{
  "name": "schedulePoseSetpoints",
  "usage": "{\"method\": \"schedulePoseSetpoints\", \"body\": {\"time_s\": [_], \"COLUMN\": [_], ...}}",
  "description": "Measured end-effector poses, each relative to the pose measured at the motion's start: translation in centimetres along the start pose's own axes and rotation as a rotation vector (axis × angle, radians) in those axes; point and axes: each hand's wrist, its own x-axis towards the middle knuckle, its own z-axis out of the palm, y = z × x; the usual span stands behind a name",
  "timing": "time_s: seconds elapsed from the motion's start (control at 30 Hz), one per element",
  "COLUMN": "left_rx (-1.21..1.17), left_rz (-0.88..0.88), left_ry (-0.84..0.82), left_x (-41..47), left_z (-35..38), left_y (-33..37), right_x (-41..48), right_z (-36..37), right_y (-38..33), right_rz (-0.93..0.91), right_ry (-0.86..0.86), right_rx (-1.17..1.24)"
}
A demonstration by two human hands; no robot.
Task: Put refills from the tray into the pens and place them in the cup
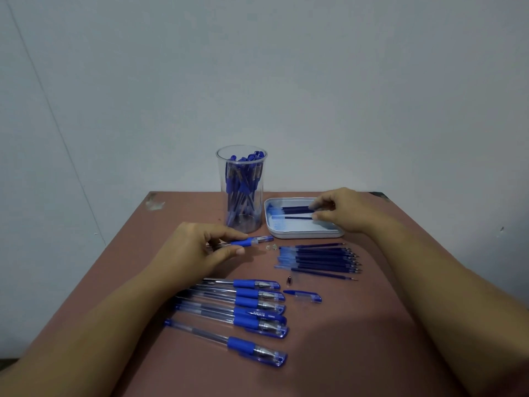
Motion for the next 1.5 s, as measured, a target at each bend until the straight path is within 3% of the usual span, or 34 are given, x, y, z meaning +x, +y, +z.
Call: {"method": "schedulePoseSetpoints", "body": {"time_s": [0.23, 0.4, 0.7, 0.97, 1.5], "left_rx": [0.008, 0.013, 0.02, -0.034, -0.069], "left_rz": [-0.025, -0.034, -0.035, -0.041, -0.058], "left_ry": [-0.016, -0.009, -0.01, 0.01, 0.003], "left_x": [0.1, 0.1, -0.1, -0.3, -0.1], "left_z": [0.1, 0.1, -0.1, 0.0, 0.1], "left_y": [-0.3, -0.3, 0.5, 1.2, 1.3], "right_x": [2.5, 1.6, -6.7, -9.9, -9.6], "right_z": [0.5, 0.1, -1.5, 1.2, 2.8], "right_y": [0.8, -0.3, -5.0, -2.5, -2.5], "right_rz": [-0.007, -0.044, -0.226, -0.321, -0.314], "right_ry": [-0.093, -0.081, 0.036, 0.111, 0.14], "right_rx": [-0.227, -0.258, -0.079, 0.234, 0.304]}}
